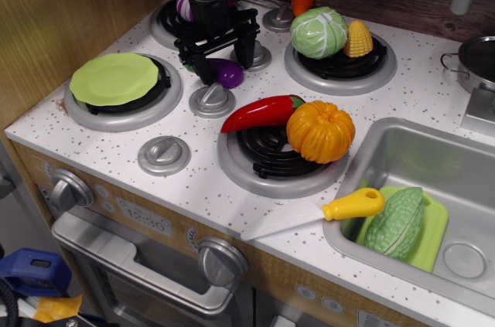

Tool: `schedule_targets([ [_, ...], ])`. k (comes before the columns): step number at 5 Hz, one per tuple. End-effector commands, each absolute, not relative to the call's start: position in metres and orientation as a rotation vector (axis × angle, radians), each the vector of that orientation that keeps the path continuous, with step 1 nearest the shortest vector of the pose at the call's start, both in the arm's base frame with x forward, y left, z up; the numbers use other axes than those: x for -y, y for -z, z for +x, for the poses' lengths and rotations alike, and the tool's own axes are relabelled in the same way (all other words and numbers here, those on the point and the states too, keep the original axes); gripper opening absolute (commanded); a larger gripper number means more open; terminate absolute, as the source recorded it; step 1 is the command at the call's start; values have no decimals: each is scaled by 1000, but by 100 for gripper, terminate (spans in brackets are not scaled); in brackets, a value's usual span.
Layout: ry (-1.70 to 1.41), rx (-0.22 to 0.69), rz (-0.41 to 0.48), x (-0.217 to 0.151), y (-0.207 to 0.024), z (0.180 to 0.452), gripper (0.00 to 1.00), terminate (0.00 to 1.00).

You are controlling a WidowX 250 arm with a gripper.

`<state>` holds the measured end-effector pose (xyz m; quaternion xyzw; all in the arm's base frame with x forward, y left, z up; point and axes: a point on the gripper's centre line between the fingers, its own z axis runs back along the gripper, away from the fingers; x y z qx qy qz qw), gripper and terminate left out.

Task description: Put eggplant on plate

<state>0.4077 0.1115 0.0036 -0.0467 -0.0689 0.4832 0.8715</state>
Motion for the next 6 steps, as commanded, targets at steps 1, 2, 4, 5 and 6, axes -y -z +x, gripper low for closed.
schedule_targets([
  [1,-1016,195,-131,-108,-15,409,100,0],
  [2,-1007,196,-155,-110,-3,410,100,0],
  [4,-960,146,-101,-118,-25,414,0,0],
  [5,-931,116,-29,-129,-56,414,0,0],
  [6,-929,109,12,-137,-79,409,0,0],
])
